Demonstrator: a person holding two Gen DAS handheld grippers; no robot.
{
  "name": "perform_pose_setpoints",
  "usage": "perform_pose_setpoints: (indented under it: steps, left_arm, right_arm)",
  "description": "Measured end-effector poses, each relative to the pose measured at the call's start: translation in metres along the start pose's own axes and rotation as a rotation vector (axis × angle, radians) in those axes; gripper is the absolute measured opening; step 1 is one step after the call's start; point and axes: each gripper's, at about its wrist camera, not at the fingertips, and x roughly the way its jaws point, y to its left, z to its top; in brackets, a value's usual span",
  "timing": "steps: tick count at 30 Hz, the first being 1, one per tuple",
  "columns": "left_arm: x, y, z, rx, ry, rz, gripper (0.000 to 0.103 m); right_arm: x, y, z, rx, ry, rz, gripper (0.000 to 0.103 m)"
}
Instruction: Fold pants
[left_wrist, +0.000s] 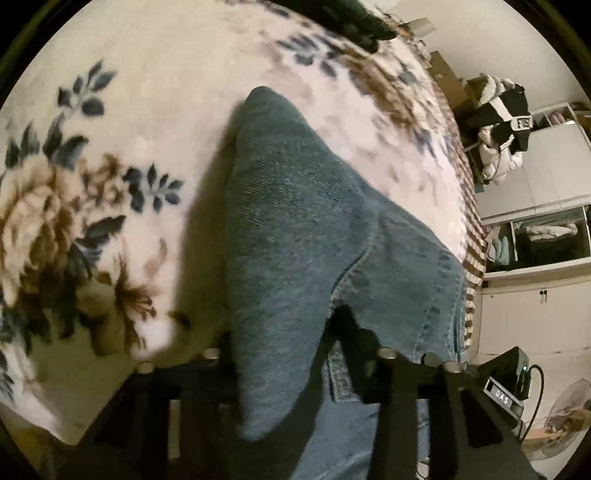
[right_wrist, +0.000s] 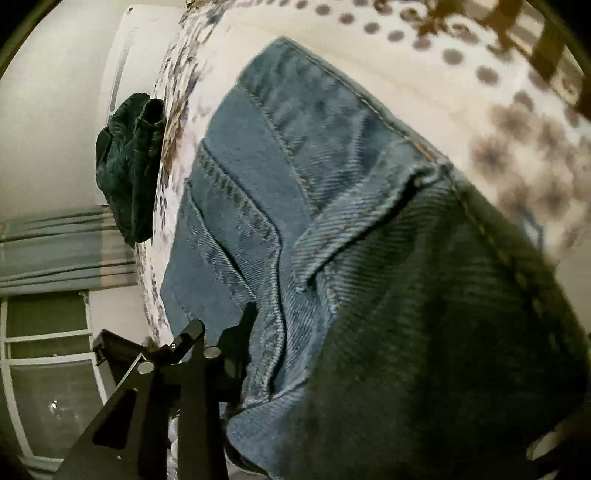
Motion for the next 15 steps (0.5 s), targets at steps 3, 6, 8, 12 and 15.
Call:
perform_pose_setpoints:
  steps: [3, 6, 8, 12, 15]
  left_arm:
    - [-0.019, -0.01, -0.002, 0.022, -0.029, -0.018, 0.024]
    - [-0.038, -0.023, -0.003, 0.038, -0.048, -0.025, 0.023]
    - [-0.05, -0.028, -0.002, 0.034, -0.056, -0.032, 0.022]
    - [-0.084, -0.043, 0.003, 0.03, -0.074, -0.029, 0.022]
    - [-0.105, -0.051, 0.012, 0.027, -0.085, -0.022, 0.022]
  right_arm:
    - [-0.011, 0.019, -0.001, -0.018, -0.015, 0.001, 0.034]
    - [-0.028, 0.03, -0.006, -0.034, -0.02, 0.013, 0.032]
    - [-0.038, 0.039, -0.008, -0.042, -0.019, 0.022, 0.032]
    - [-0.06, 0.067, -0.014, -0.076, -0.009, 0.038, 0.031]
    - [-0.071, 0.096, -0.013, -0.106, -0.003, 0.051, 0.031]
